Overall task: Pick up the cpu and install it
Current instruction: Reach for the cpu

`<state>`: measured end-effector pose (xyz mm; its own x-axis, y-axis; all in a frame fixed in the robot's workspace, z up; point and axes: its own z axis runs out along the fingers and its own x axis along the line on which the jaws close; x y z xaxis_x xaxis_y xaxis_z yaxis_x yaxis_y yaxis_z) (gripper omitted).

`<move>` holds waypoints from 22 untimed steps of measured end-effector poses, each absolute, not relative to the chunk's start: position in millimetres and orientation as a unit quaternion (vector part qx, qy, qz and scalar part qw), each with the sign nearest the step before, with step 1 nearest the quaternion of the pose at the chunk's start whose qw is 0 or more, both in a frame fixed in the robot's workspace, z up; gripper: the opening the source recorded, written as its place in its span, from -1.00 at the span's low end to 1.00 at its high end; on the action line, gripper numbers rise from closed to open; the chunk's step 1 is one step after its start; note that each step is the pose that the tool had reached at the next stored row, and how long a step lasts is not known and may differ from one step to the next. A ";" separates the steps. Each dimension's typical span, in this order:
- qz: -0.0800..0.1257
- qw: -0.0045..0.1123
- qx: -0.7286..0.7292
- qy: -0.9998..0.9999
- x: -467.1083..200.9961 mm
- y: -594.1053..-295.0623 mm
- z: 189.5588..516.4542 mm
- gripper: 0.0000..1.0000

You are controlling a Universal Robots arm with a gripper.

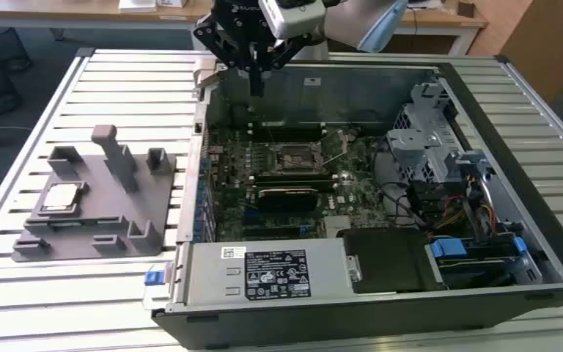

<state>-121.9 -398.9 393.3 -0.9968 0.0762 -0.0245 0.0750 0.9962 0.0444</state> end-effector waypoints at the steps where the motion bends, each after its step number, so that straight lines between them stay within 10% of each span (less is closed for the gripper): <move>1: 0.022 0.013 0.038 0.999 -122.0 -398.9 393.3 -0.79; 22: 0.022 0.013 0.038 0.999 -135.3 -398.9 392.9 -0.79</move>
<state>-135.3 -398.9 392.9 -0.9968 0.0763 -0.0245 0.0752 0.9962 0.0443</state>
